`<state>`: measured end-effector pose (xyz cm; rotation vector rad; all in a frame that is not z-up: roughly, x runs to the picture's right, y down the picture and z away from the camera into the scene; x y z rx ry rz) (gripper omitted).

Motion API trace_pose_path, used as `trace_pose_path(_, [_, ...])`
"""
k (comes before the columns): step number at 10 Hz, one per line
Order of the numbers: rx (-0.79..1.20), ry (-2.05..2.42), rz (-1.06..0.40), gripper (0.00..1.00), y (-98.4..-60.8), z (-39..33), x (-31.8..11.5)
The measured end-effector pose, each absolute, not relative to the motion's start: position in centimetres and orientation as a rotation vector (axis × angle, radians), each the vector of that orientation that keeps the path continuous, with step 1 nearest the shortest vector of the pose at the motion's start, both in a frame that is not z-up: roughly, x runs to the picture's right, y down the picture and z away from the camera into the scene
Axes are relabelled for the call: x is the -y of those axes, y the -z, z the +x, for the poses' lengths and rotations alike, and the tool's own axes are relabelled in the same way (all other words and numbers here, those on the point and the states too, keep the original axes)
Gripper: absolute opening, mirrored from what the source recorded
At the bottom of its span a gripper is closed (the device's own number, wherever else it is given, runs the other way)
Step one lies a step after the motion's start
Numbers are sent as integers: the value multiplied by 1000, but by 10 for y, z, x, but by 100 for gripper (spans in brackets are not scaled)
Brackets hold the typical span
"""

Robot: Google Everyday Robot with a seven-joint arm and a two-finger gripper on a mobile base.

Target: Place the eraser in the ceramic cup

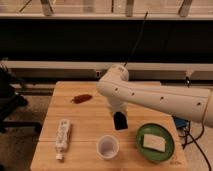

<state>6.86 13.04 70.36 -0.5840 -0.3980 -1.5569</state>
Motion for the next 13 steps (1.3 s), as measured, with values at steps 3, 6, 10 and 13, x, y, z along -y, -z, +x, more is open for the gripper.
trace_pose_path(3, [431, 1567, -537, 0, -678, 57, -145])
trace_pose_path(6, [466, 1579, -489, 0, -655, 48, -155])
trace_pose_path(10, [508, 1599, -448, 0, -642, 30, -174])
trace_pose_path(13, [537, 1602, -420, 0, -639, 18, -187])
